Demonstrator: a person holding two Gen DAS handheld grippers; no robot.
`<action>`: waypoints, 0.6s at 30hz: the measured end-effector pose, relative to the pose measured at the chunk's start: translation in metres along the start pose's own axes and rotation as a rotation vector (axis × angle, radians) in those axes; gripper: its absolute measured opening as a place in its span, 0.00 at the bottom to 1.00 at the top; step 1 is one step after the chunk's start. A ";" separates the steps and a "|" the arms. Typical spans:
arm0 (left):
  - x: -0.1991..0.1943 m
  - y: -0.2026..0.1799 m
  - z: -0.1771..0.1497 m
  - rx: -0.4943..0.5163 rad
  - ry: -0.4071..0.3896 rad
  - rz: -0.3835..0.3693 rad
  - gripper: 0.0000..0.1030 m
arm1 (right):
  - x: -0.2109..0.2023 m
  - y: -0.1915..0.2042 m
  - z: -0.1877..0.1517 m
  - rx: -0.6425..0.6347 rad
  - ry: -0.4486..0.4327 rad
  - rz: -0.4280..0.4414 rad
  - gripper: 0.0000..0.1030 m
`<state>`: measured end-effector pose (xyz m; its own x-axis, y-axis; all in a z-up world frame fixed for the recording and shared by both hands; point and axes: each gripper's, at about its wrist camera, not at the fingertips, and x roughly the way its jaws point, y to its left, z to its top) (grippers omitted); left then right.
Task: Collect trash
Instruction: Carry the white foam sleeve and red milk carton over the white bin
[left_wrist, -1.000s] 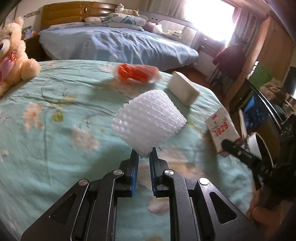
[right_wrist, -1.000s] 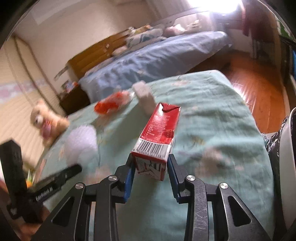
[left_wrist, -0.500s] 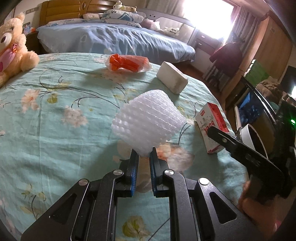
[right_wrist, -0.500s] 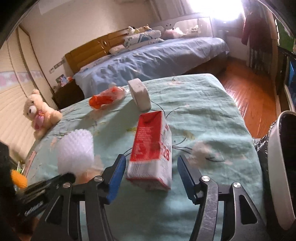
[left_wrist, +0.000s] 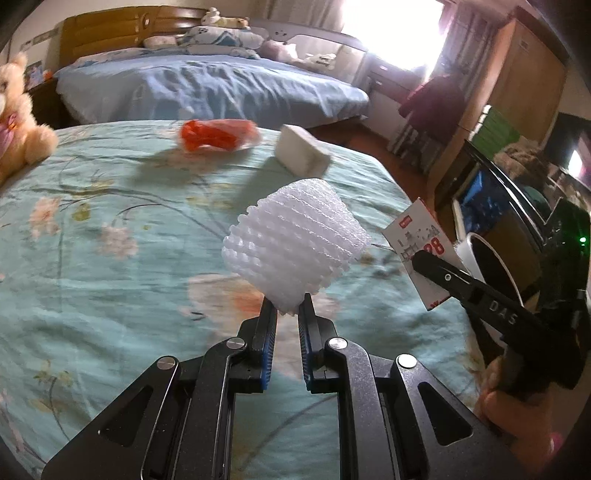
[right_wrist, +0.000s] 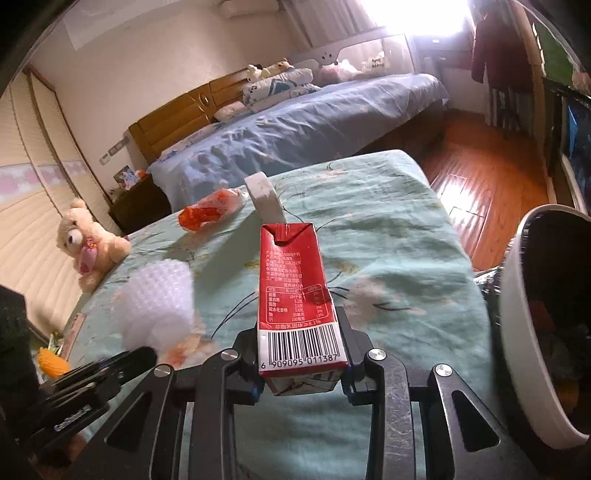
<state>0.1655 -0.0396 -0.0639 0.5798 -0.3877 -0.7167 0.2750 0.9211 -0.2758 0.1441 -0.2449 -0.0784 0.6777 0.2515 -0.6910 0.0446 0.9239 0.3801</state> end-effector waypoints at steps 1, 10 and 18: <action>0.000 -0.005 0.000 0.009 0.002 -0.006 0.11 | -0.005 -0.001 -0.001 0.000 -0.005 0.007 0.30; 0.001 -0.047 -0.003 0.100 0.013 -0.048 0.11 | -0.045 -0.016 -0.006 0.006 -0.050 0.013 0.30; 0.005 -0.078 -0.004 0.158 0.020 -0.075 0.11 | -0.074 -0.037 -0.009 0.023 -0.088 -0.012 0.30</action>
<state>0.1439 -0.1134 -0.0488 0.5379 -0.4529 -0.7111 0.4351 0.8716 -0.2259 0.0859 -0.2953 -0.0466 0.7389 0.2132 -0.6392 0.0696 0.9194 0.3871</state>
